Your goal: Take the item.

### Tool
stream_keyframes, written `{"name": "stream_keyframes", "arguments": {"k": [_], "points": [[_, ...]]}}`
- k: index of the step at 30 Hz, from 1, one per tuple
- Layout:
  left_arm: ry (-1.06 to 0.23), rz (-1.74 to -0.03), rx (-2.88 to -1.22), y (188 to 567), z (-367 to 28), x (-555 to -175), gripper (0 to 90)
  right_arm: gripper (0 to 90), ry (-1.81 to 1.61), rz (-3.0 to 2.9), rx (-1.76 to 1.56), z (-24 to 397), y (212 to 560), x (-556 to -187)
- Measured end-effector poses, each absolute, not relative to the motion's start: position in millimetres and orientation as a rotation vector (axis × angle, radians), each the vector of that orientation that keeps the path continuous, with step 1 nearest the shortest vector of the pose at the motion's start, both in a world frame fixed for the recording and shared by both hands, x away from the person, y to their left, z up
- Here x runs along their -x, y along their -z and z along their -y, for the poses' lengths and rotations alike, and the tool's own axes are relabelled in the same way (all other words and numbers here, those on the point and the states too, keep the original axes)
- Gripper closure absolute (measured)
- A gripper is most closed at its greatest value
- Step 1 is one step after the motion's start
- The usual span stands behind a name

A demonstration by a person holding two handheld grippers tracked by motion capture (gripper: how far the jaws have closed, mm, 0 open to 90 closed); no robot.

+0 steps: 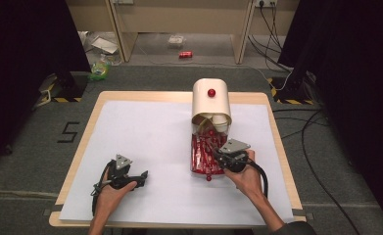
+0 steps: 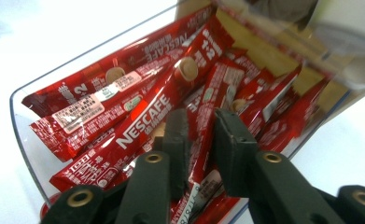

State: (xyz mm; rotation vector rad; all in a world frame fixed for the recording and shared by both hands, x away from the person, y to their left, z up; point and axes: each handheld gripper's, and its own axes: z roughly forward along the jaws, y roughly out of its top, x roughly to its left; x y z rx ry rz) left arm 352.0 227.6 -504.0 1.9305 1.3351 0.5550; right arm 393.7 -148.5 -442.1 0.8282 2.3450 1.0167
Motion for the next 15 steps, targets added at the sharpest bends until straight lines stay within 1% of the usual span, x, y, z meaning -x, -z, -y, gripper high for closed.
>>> {"name": "stream_keyframes", "arguments": {"k": [4,11,15], "points": [[-0.559,-1.335,-1.932,504.1,-227.2,-352.0,13.7,74.0,-1.025,-2.337,-0.839,148.4,444.6,-394.0],[-0.552,-1.335,-1.928,503.9,-228.0,-352.1,13.8,81.9,-1.06,-2.31,-0.849,153.3,441.7,-394.1],[-0.553,-1.334,-1.931,504.1,-227.6,-352.2,13.6,83.2,-1.039,-2.311,-0.824,155.3,436.7,-392.2]]}}
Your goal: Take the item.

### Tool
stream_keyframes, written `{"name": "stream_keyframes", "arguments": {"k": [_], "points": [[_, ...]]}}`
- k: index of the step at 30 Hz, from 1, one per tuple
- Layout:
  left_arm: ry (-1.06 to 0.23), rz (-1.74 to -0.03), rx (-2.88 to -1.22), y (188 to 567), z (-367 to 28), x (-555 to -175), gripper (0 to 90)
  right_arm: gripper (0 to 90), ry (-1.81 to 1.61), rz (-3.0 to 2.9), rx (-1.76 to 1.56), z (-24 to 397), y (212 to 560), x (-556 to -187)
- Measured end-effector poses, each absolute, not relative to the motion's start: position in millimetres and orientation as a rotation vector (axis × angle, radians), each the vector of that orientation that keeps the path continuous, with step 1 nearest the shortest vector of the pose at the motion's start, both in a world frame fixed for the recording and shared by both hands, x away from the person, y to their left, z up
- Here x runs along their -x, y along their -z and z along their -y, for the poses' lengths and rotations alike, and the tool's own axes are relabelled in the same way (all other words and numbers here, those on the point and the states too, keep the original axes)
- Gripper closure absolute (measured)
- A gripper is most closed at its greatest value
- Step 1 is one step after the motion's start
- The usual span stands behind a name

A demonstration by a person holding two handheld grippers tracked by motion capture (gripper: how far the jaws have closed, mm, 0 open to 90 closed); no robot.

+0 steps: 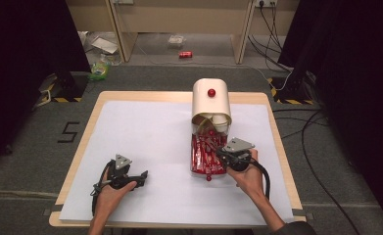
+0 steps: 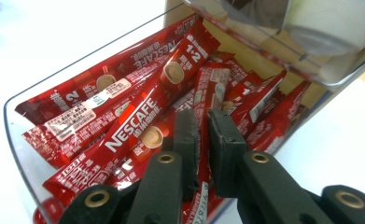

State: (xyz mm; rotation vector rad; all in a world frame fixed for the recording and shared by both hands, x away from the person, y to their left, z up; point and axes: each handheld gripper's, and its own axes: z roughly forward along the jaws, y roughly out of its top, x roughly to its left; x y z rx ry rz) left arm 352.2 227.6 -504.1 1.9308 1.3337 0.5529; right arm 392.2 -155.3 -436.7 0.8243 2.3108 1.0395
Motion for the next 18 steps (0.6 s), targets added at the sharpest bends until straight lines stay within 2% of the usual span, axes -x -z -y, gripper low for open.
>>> {"name": "stream_keyframes", "arguments": {"k": [18], "points": [[-0.545,-1.335,-1.923,503.8,-229.0,-352.1,14.0,84.4,-1.072,-2.278,-0.78,185.0,419.4,-373.9]]}}
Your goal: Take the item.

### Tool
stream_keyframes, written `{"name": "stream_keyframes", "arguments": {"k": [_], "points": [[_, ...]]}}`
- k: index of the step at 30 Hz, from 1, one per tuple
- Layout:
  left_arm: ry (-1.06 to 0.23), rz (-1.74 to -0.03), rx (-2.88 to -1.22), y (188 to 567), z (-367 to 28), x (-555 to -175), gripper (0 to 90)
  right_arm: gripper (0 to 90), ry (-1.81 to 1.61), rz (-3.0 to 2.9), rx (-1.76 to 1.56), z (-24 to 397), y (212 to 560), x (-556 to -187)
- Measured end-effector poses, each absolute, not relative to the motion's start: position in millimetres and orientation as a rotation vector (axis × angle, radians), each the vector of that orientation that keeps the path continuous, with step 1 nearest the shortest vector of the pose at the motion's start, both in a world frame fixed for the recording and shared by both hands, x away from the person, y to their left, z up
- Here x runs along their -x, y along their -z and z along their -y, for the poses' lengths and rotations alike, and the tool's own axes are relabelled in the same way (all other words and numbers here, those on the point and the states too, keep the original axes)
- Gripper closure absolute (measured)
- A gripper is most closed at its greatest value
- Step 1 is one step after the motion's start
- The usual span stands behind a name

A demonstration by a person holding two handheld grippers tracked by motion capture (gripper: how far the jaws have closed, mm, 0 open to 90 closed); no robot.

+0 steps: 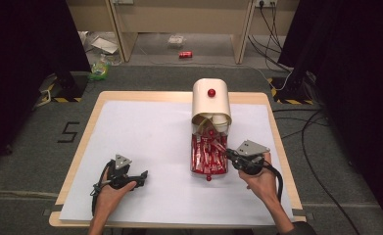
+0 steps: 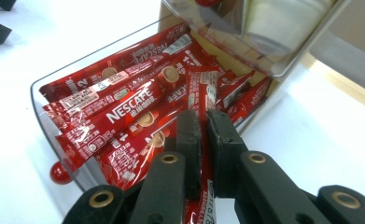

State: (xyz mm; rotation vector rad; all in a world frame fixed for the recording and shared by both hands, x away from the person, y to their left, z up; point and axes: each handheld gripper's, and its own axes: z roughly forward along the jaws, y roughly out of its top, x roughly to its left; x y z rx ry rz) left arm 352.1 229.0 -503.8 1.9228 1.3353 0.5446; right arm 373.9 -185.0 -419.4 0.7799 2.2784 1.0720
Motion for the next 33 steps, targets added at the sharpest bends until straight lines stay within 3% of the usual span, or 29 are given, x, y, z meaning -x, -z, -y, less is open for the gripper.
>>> {"name": "stream_keyframes", "arguments": {"k": [20,33], "points": [[-0.544,-1.337,-1.92,503.8,-229.1,-352.0,14.2,84.4,-1.16,-2.218,-0.789,215.7,406.8,-349.9],[-0.547,-1.336,-1.923,503.8,-228.9,-352.0,14.2,84.3,-1.152,-2.132,-0.886,256.8,412.1,-342.3]]}}
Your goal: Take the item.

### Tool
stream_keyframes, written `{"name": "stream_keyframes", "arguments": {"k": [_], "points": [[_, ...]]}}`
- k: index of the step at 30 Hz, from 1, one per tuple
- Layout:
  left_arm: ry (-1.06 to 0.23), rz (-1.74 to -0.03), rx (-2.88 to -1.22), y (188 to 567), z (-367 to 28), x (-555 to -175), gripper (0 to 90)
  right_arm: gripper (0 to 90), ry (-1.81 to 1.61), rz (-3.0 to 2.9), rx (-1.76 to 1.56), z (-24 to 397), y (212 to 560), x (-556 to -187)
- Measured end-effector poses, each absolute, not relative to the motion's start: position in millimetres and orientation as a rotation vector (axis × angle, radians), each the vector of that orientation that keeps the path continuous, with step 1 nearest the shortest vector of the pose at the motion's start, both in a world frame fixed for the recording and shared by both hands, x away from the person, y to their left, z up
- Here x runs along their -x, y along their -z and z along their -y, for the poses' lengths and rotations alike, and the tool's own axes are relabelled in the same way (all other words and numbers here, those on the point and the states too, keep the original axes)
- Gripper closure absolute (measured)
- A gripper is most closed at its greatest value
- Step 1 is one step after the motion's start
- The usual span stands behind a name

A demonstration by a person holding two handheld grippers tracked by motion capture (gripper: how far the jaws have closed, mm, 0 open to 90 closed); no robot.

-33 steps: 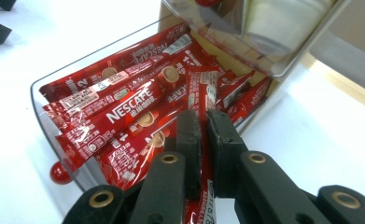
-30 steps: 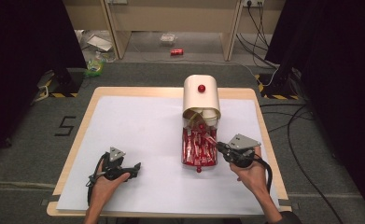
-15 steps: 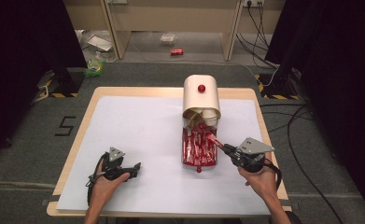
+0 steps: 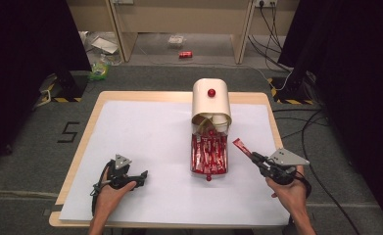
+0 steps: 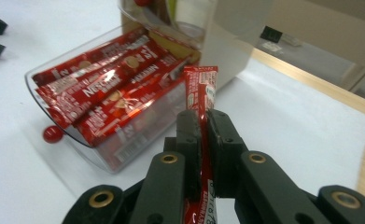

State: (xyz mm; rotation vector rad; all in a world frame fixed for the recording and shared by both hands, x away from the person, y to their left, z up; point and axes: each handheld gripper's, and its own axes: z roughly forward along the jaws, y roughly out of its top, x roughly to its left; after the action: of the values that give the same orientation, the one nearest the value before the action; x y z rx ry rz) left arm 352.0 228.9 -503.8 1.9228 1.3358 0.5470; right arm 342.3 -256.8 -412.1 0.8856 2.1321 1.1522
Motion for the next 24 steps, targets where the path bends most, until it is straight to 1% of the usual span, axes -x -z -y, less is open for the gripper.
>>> {"name": "stream_keyframes", "arguments": {"k": [7,18,24], "points": [[-0.549,-1.336,-1.925,503.8,-228.7,-351.9,14.3,84.3,-1.143,-2.108,-0.916,267.1,415.0,-340.2],[-0.546,-1.336,-1.921,503.8,-229.0,-352.0,14.3,84.2,-1.089,-2.103,-0.994,285.2,431.7,-346.0],[-0.546,-1.336,-1.923,503.8,-228.9,-352.0,14.3,84.2,-1.06,-2.102,-1.007,290.0,434.5,-347.9]]}}
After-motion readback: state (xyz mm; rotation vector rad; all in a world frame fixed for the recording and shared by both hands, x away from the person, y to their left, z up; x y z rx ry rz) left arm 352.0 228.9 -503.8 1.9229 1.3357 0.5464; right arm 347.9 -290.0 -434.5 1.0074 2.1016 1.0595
